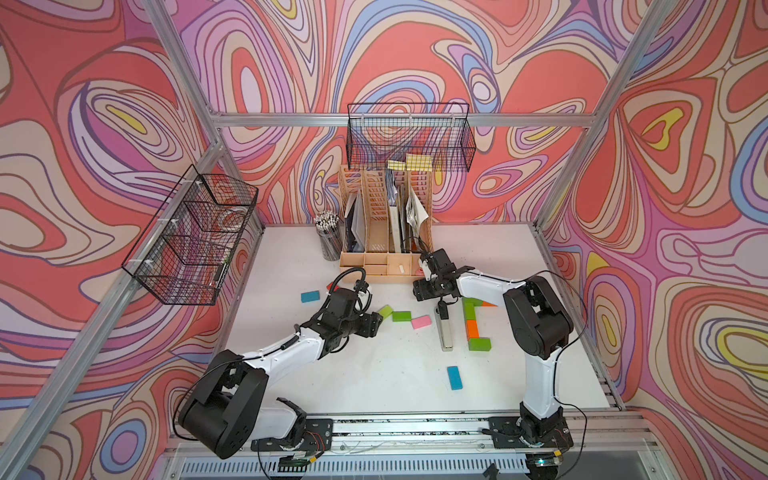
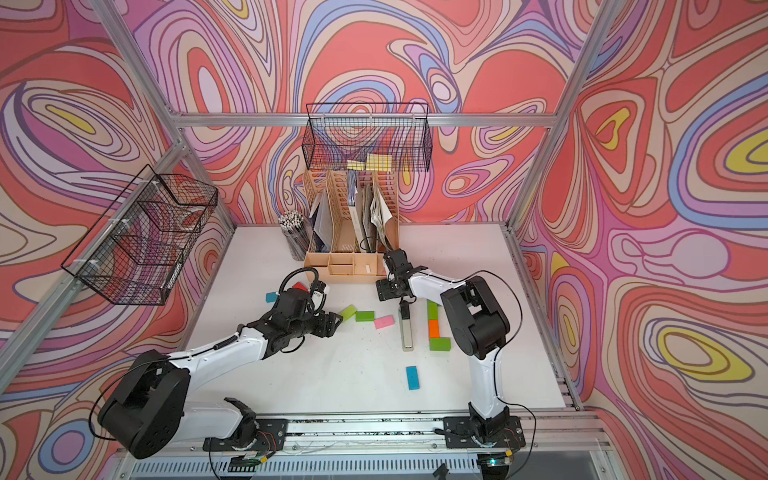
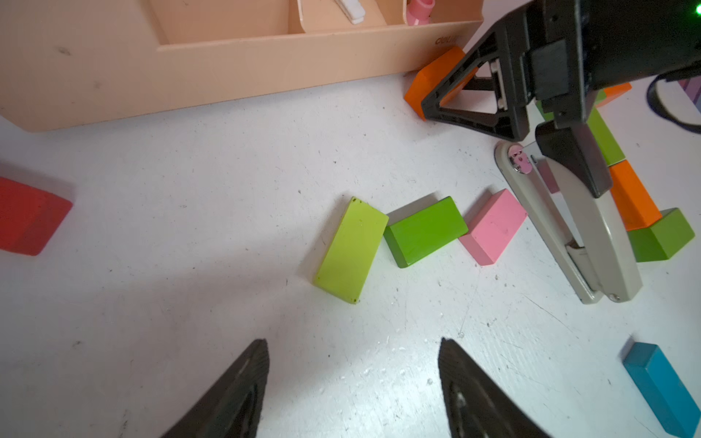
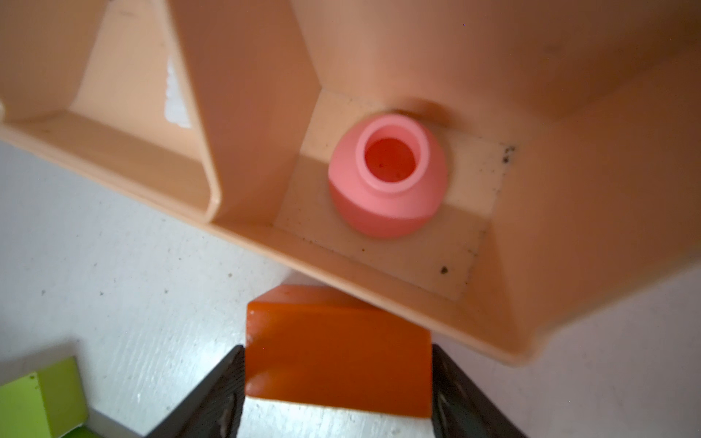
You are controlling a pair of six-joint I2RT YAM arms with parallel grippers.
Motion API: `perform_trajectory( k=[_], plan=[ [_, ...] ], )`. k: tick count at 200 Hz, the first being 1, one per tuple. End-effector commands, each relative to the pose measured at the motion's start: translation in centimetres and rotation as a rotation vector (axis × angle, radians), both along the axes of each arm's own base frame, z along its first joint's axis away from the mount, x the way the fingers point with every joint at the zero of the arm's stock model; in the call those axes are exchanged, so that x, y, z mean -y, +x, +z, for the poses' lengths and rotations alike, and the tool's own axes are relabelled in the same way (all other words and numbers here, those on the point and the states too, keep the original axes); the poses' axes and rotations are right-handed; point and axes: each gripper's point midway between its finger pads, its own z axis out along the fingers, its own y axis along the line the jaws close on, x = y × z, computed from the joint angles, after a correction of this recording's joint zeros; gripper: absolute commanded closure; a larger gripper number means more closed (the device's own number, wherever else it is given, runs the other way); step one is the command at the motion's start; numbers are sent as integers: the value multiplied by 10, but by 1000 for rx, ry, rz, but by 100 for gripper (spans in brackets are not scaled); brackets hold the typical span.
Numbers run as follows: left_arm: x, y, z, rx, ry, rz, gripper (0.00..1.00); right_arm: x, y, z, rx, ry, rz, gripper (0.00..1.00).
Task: Assemble the letter c with building blocks
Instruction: Pick up the building block from the center of the board.
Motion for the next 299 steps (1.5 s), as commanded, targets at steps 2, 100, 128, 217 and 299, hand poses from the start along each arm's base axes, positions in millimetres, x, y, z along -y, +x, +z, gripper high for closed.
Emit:
perform_trajectory(
  k=[2, 100, 128, 217, 299],
  plan=[
    [0, 0, 6, 8, -6, -6, 27, -5, 9, 1, 31, -1, -3, 26],
    [0, 0, 6, 9, -6, -6, 27, -6, 15, 6, 47, 26, -47, 33],
    [0, 0, 6, 10, -6, -6, 27, -8, 12, 16, 59, 49, -36, 37],
    [2, -1, 7, 6, -17, -13, 26, 4, -13, 103, 207, 156, -54, 38],
    [43, -20, 30, -8, -246, -202, 26, 99, -84, 128, 185, -3, -293, 37]
  ],
)
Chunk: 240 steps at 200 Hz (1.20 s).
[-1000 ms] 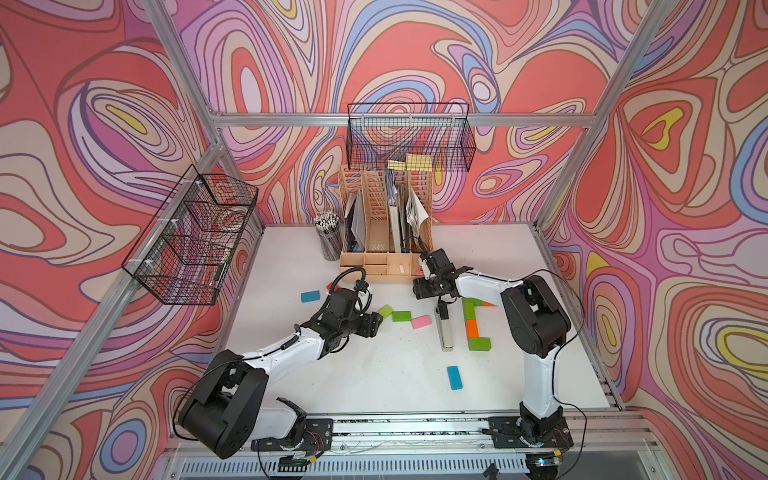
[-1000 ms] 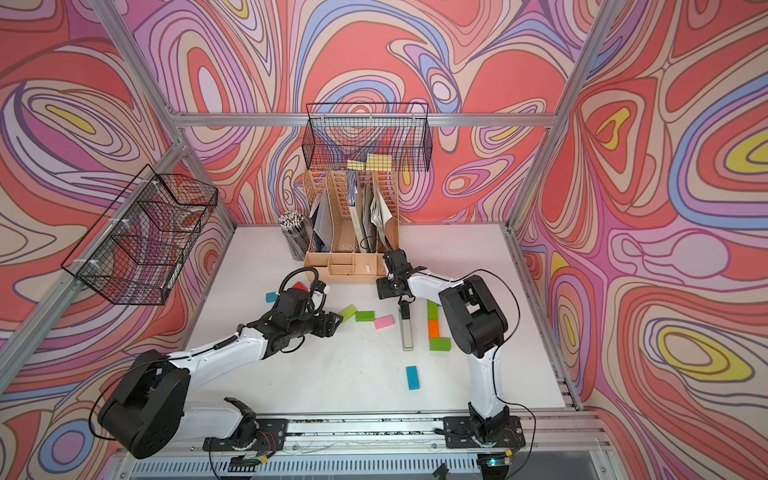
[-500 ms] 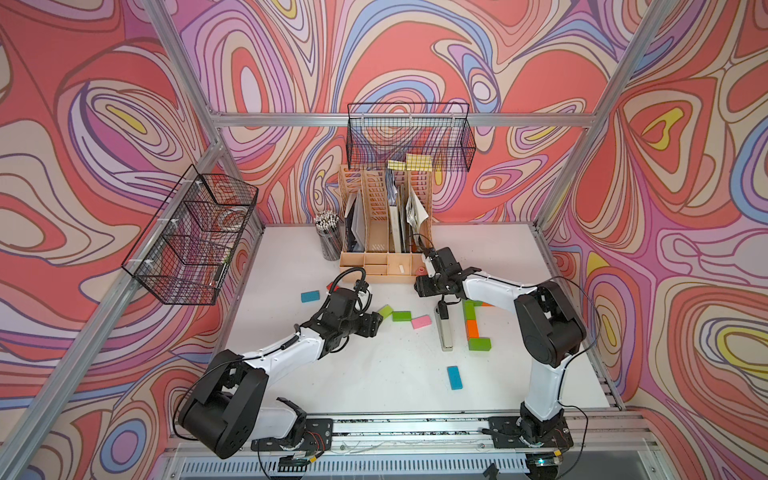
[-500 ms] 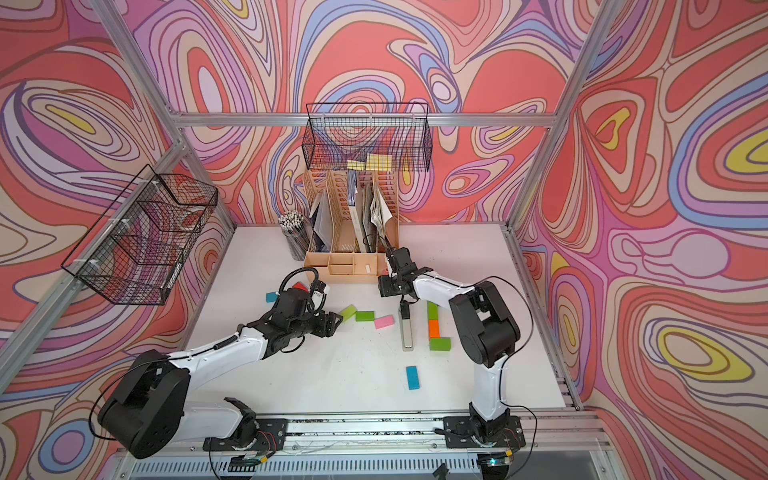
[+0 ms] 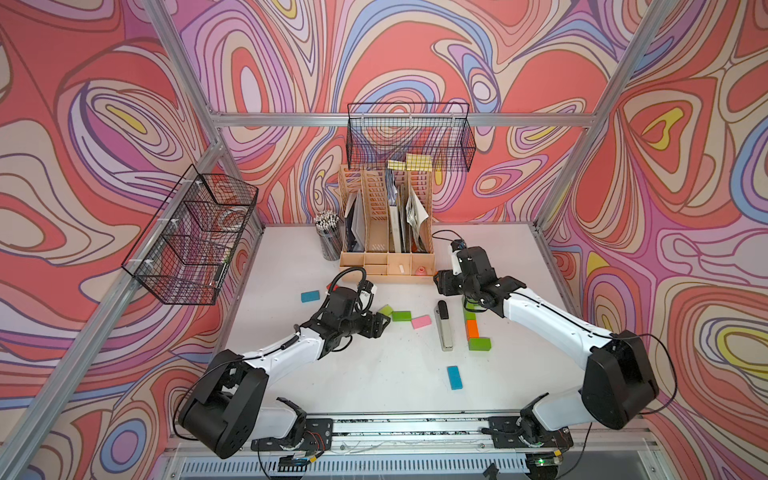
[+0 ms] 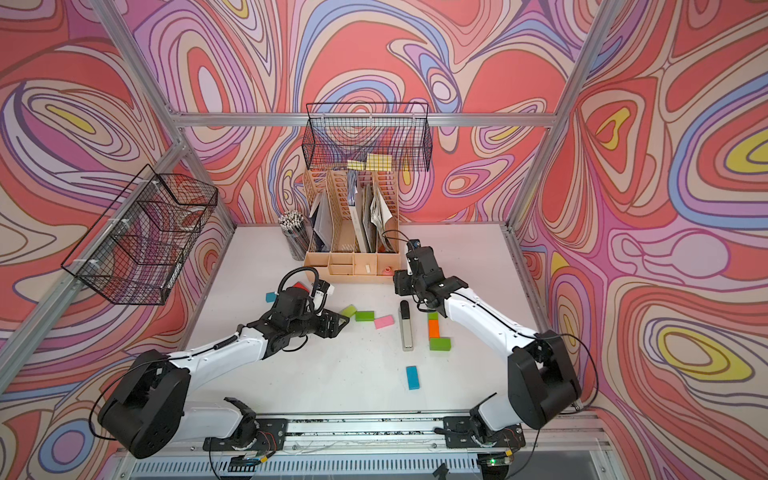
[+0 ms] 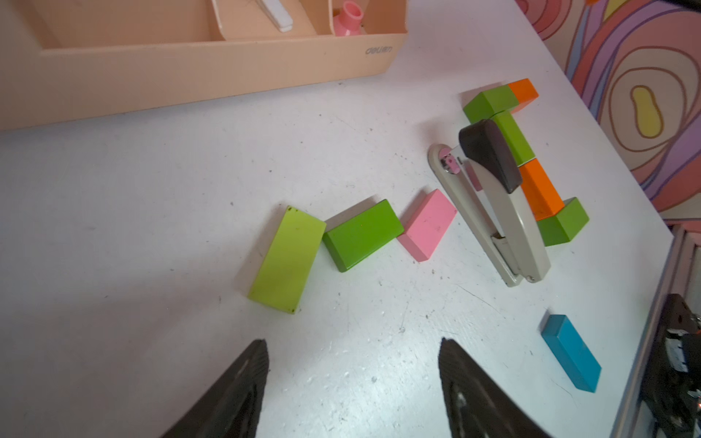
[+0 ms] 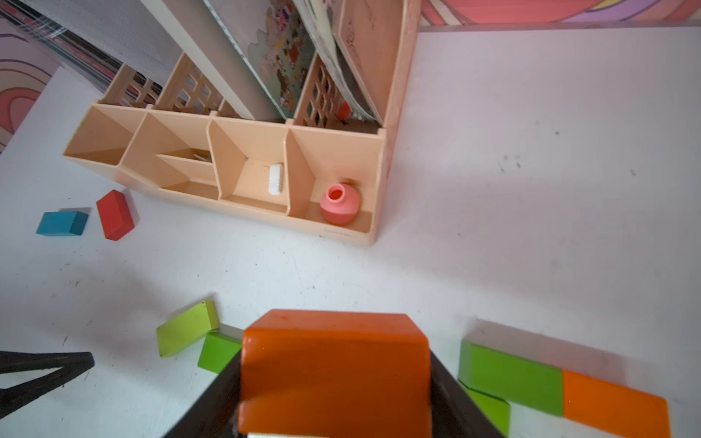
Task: Assemble the letter c with building blocks
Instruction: Pick up the building block from the center of the board, then assemble the building block at the center of the board.
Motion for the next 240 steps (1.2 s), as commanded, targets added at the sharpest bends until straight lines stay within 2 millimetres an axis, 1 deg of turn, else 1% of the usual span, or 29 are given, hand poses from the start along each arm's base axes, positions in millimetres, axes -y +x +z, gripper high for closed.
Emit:
perform_trajectory(
  k=[1, 35, 57, 74, 97, 126, 157, 194, 240],
  plan=[
    [14, -8, 15, 12, -100, -73, 26, 43, -27, -12, -79, -78, -130, 37],
    [16, -10, 18, 19, -117, -85, 26, 89, -58, -18, -147, -90, -249, 38],
    [15, -10, 19, 24, -115, -80, 26, 112, -76, -27, -182, -114, -314, 38],
    [15, -10, 18, 22, -117, -82, 26, 126, -87, -36, -219, -118, -361, 38],
    [15, -11, 17, 19, -114, -82, 26, 142, -96, -50, -256, -97, -422, 37],
    [14, -11, 18, 25, -110, -80, 26, 155, -103, -75, -315, -74, -477, 35],
    [15, -12, 17, 18, -112, -84, 26, 165, -105, -100, -357, -55, -535, 35],
    [15, -11, 15, 10, -115, -84, 26, 174, -105, -104, -386, -72, -572, 34],
    [15, -11, 16, 9, -115, -84, 26, 173, -112, -121, -486, -76, -582, 34]
  ],
)
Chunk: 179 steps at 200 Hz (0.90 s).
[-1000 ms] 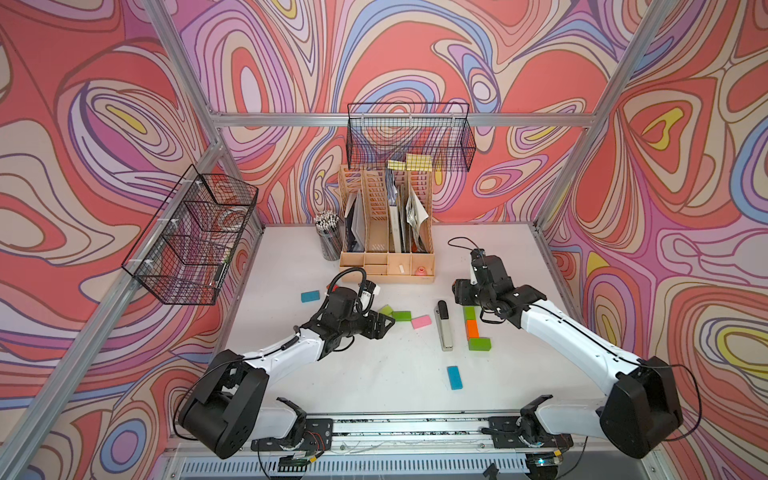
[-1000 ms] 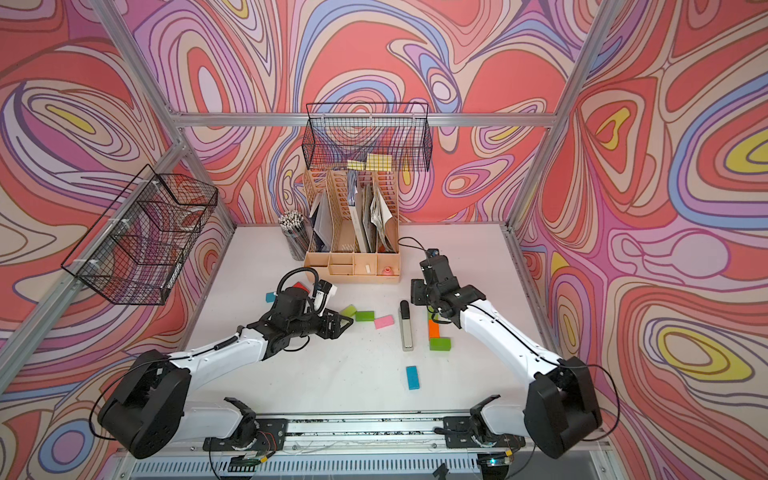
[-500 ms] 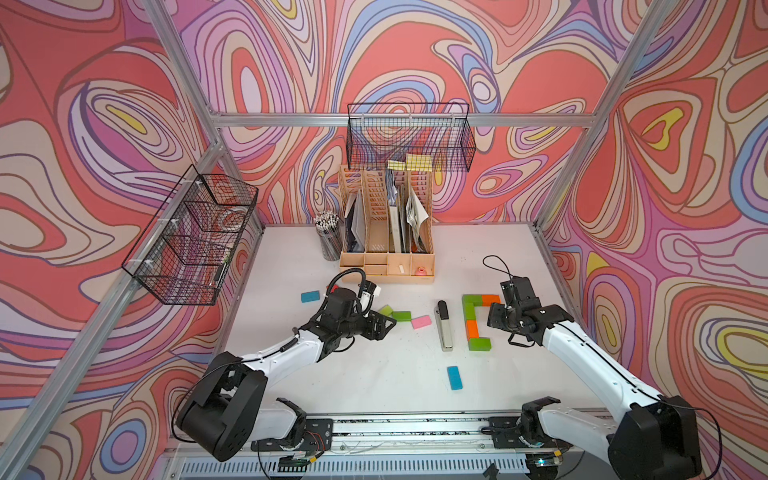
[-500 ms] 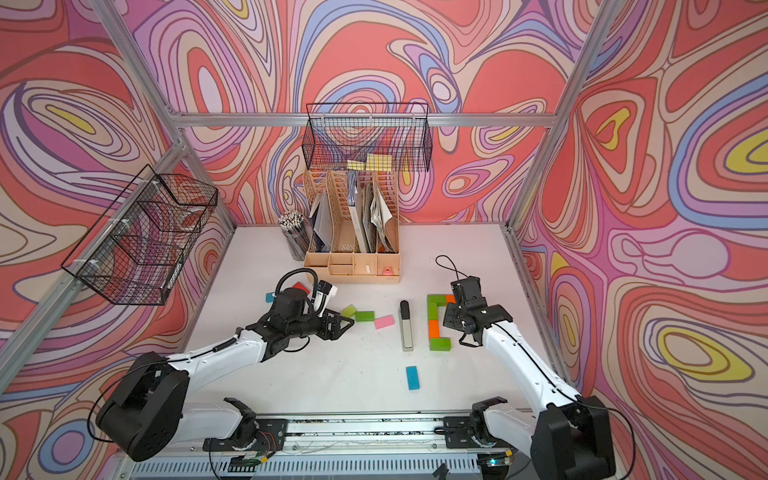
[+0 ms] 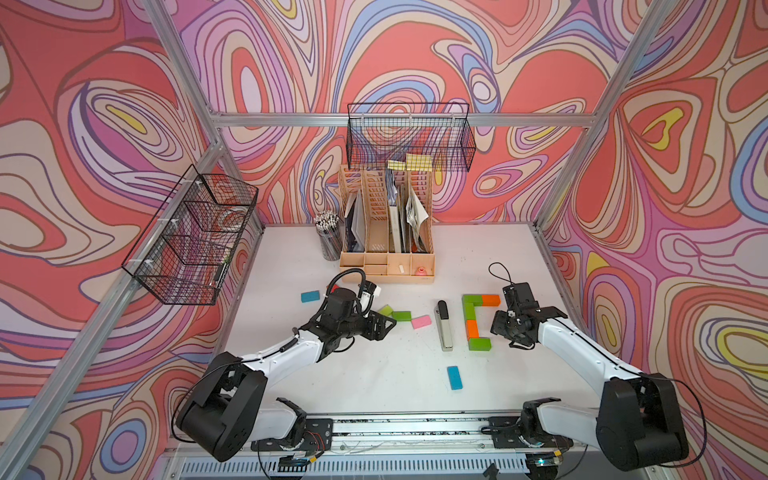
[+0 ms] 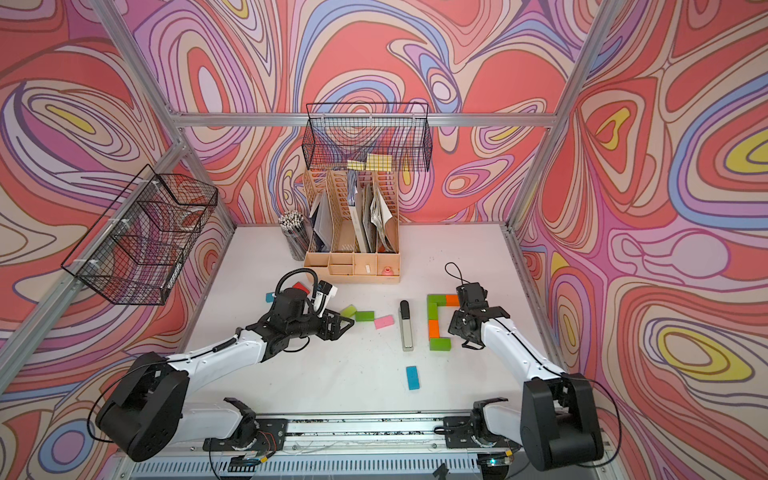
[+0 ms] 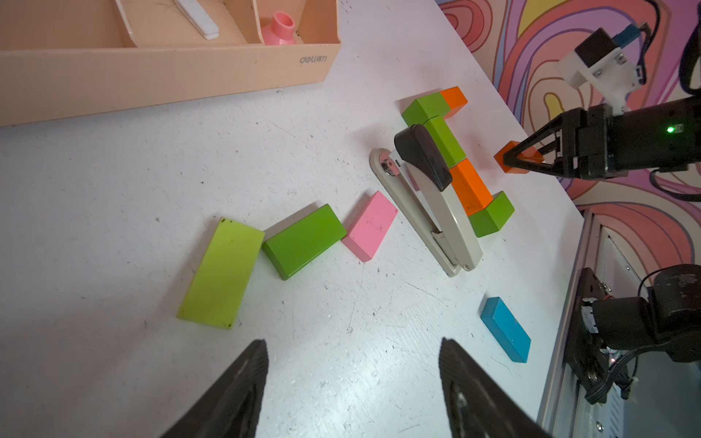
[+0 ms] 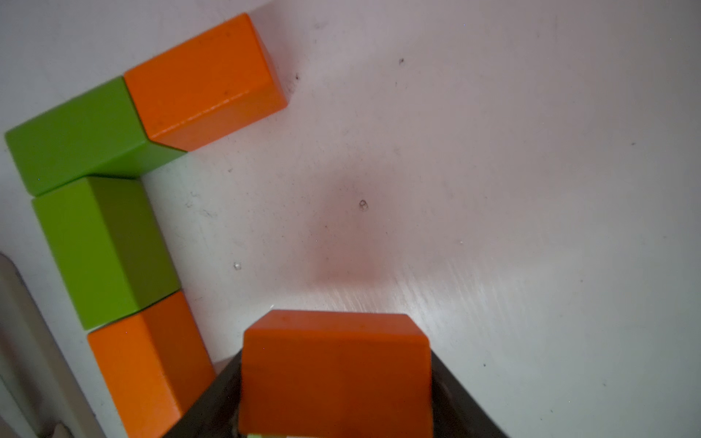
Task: Assemble the letter c with building blocks
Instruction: Assemble the building block at the center of the board.
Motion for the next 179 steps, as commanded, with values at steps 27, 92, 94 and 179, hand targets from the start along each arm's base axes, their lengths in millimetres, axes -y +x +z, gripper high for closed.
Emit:
perform_trajectory(
  k=[27, 92, 94, 179],
  plan=[
    [0, 2, 4, 14, -15, 0, 26, -1, -5, -9, -59, 27, -50, 35],
    [1, 3, 1, 9, -7, 0, 26, -1, -11, -19, -108, 31, -74, 33],
    [0, 3, 1, 10, -6, 1, 26, -1, -11, -19, -110, 32, -75, 33],
    [-1, 3, 2, 13, -6, 7, 26, 5, -15, -12, -100, 11, -110, 24]
  ],
)
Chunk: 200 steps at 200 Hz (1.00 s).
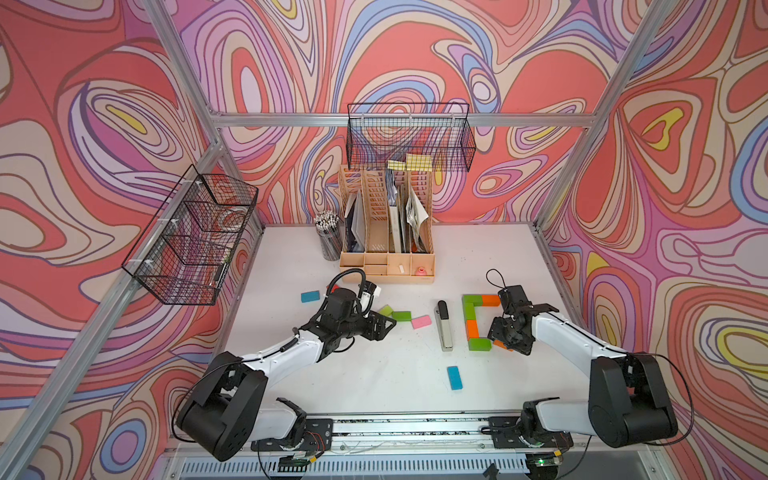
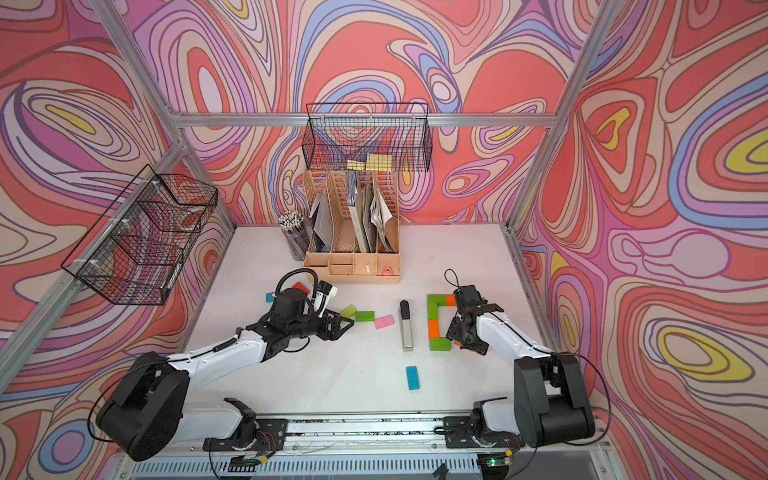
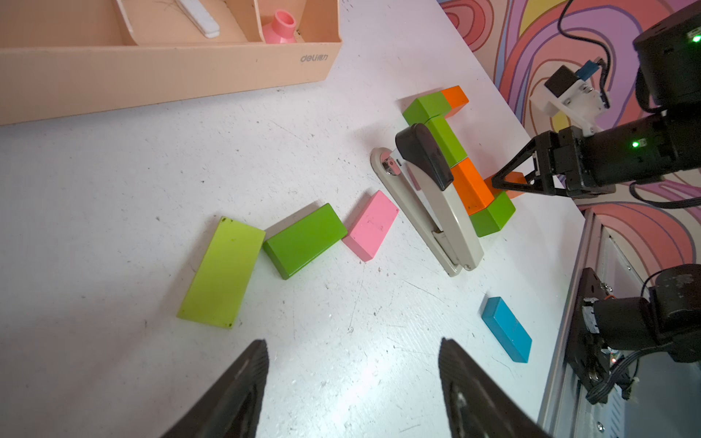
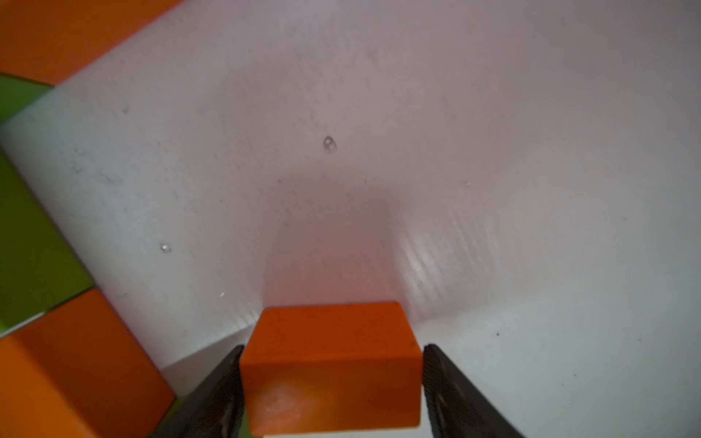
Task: Assemble the letter c with building blocks
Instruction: Assemble the building block at the center of the board.
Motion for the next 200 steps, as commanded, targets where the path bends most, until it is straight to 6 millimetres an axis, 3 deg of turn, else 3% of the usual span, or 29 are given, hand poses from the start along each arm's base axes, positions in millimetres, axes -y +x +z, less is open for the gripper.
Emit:
perform_trajectory(
  k=[1, 55, 78, 129, 200],
  plan=[
    [0, 2, 3, 15, -8, 5, 26, 5, 5, 13, 34, -19, -22, 24],
    [-1, 4, 0, 10, -1, 11, 26, 4, 15, 58, 174, 1, -20, 27],
    [-1, 4, 1, 12, 2, 13, 27, -1, 25, 69, 200, 15, 10, 43],
    [-3, 4, 2, 19, 6, 18, 26, -11, 43, 58, 189, 51, 54, 71],
    [-4, 4, 0, 19, 16, 20, 27, -11, 59, 39, 161, 53, 67, 96]
  ],
)
